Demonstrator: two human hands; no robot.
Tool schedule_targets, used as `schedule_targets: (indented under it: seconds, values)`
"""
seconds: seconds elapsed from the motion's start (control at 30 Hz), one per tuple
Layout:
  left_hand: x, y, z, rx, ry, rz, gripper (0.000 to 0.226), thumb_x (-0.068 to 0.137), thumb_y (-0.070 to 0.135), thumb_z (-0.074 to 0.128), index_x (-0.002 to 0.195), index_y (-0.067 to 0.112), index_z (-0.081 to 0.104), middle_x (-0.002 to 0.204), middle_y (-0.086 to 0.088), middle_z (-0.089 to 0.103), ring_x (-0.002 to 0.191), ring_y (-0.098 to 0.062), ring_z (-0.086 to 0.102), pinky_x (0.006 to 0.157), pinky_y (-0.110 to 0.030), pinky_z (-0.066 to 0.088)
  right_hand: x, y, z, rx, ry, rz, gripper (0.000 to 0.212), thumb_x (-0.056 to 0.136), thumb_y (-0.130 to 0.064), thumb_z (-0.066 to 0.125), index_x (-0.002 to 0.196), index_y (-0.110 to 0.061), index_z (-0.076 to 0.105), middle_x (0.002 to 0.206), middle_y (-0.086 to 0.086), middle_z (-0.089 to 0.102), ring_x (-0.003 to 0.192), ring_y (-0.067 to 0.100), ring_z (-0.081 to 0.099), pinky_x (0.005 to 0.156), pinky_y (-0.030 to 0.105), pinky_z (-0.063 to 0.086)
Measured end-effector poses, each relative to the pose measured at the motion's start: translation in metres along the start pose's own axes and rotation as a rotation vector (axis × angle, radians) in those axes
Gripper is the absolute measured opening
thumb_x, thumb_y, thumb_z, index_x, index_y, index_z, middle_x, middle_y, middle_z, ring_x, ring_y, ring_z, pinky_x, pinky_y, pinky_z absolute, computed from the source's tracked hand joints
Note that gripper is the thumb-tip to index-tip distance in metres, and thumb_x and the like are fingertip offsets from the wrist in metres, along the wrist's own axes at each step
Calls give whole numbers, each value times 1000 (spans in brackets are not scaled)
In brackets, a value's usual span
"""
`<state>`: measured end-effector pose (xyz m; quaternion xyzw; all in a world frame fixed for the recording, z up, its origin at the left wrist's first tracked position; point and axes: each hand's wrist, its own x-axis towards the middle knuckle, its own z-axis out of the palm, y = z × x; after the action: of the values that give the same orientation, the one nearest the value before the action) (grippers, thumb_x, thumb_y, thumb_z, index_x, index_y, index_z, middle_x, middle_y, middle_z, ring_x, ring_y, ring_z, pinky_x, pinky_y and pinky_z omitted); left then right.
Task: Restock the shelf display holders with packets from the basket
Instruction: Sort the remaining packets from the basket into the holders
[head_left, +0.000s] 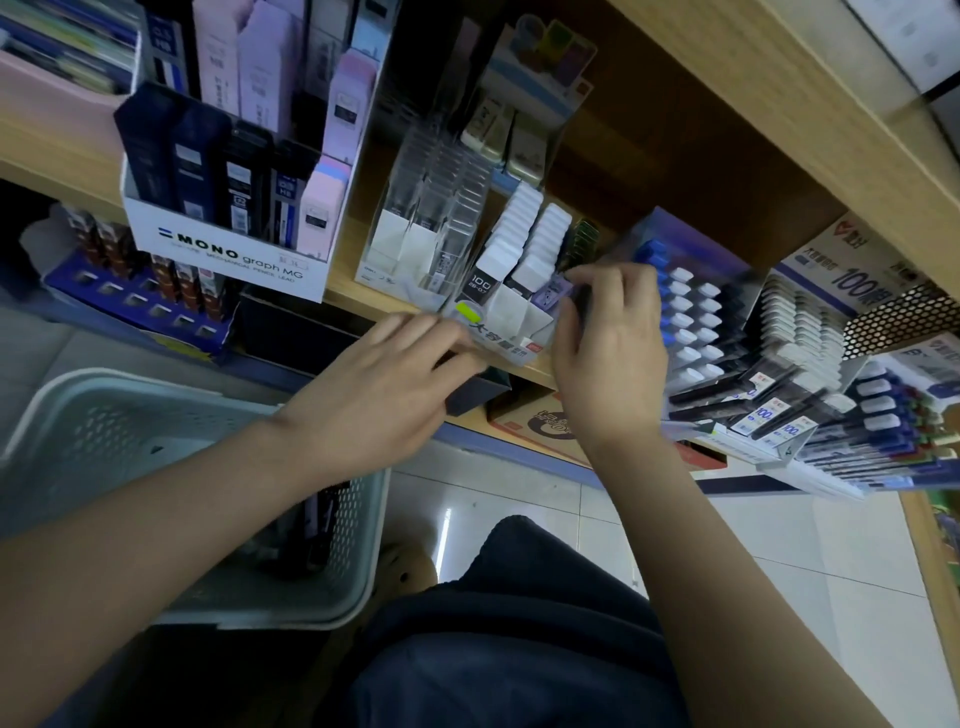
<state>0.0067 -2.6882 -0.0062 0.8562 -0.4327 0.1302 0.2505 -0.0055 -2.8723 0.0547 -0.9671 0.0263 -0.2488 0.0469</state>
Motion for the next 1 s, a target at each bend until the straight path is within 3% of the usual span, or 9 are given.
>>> schedule_targets:
  seconds: [0.17,0.3,0.4,0.47,0.53,0.63,0.77,0.87,1.0]
  values:
    - [-65,-28,6,79,-176,-82,28,77,20,46,101,12,58,92,-6,56,86,-22,48,79,-34,31,-36,-39,12,120,-22,-184,13,86,-7,57,98,-7,53,94,11,52,87,18,47,69,24,38]
    - [-129,-62,11,149,-259,-286,36,78,24,35,100,8,59,89,-10,57,83,-30,54,75,-38,31,-87,-72,50,224,-373,-377,32,77,-3,67,104,-12,51,99,8,56,90,22,54,73,29,45]
    - [-166,-83,5,187,-207,-473,39,79,21,37,107,5,59,100,-16,59,91,-31,46,76,-42,30,-118,-89,82,242,-723,-451,40,80,-4,66,117,-10,53,113,9,56,104,26,56,81,32,49]
    - [-185,-93,0,197,-122,-628,41,81,21,38,114,4,56,106,-21,57,92,-33,43,74,-43,30,-134,-99,104,267,-953,-406,38,90,-4,53,127,-4,47,127,15,48,119,30,45,96,34,39]
    - [-206,-102,-1,159,-54,-788,46,84,23,38,122,1,51,112,-25,53,95,-37,45,77,-45,33,-147,-109,132,296,-1089,-263,38,97,-12,45,133,-3,39,135,16,40,127,30,36,98,31,32]
    - [-236,-108,10,-54,-11,-1013,45,91,19,39,129,-4,44,119,-29,47,103,-42,47,88,-47,37,-172,-119,180,328,-1200,-54,49,97,-23,47,140,-6,30,145,13,30,133,27,32,100,31,30]
    - [-248,-104,24,-298,48,-1229,41,93,32,31,118,1,43,105,-26,51,95,-38,51,82,-45,40,-193,-124,222,235,-1276,99,64,96,-28,50,146,-6,17,151,14,18,139,28,23,110,33,26]
    - [-241,-107,30,-337,110,-1221,34,95,34,28,122,17,40,111,-19,55,98,-28,53,85,-39,42,-203,-129,239,159,-1250,114,68,96,-32,50,147,-6,14,150,15,18,140,29,18,111,33,22]
    - [-212,-101,42,-471,143,-1088,45,95,21,32,137,7,40,125,-10,53,104,-7,46,85,-9,31,-210,-130,257,109,-1287,90,74,93,-32,56,147,-4,15,151,14,22,140,29,20,111,35,22]
